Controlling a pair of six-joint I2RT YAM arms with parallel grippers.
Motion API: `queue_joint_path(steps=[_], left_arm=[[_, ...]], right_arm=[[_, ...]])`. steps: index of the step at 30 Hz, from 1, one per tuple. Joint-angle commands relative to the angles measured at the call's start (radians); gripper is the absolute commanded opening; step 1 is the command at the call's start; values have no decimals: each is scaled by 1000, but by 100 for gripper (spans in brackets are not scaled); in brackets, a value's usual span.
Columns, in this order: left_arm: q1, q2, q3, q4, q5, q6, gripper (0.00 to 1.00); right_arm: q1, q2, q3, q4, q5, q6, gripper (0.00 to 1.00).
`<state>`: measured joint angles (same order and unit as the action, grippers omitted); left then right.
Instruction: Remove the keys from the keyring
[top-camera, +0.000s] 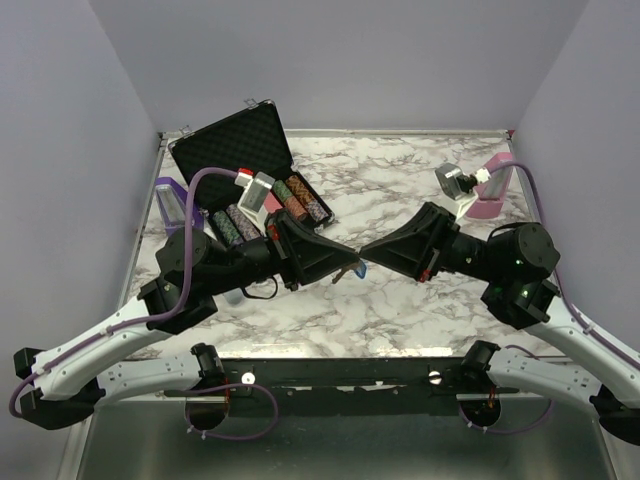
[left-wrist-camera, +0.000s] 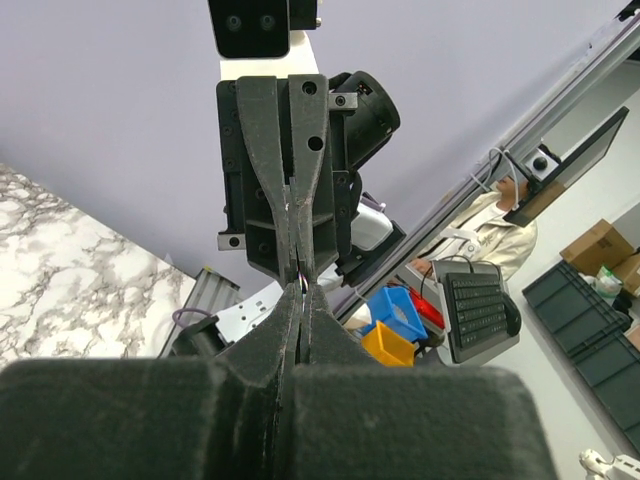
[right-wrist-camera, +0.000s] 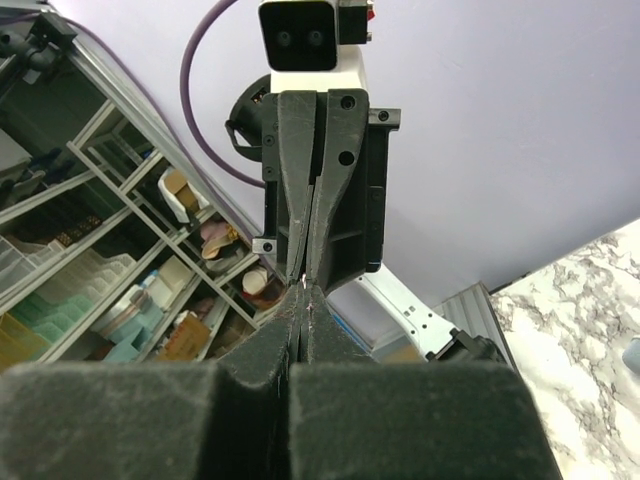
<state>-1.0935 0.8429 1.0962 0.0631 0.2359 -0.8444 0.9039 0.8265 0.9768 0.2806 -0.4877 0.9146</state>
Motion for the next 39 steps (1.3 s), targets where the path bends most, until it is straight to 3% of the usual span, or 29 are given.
queue_joint_path(steps=[1,7,18,33,39], left_arm=[[-6,31,45,-49,28,18,0],[-6,54,59,-100,71,25,0],[-6,68,62,-178,114,28,0],[-6,51,56,-233,167,39,0],[-6,36,48,-232,158,34,0]], right_arm=[[3,-9,42,-138,-12,-37,1],[1,-10,123,-351,8,-97,1],[1,5,164,-504,-80,-148,1],[1,115,252,-618,-287,-238,1],[1,99,257,-601,-227,-227,1]])
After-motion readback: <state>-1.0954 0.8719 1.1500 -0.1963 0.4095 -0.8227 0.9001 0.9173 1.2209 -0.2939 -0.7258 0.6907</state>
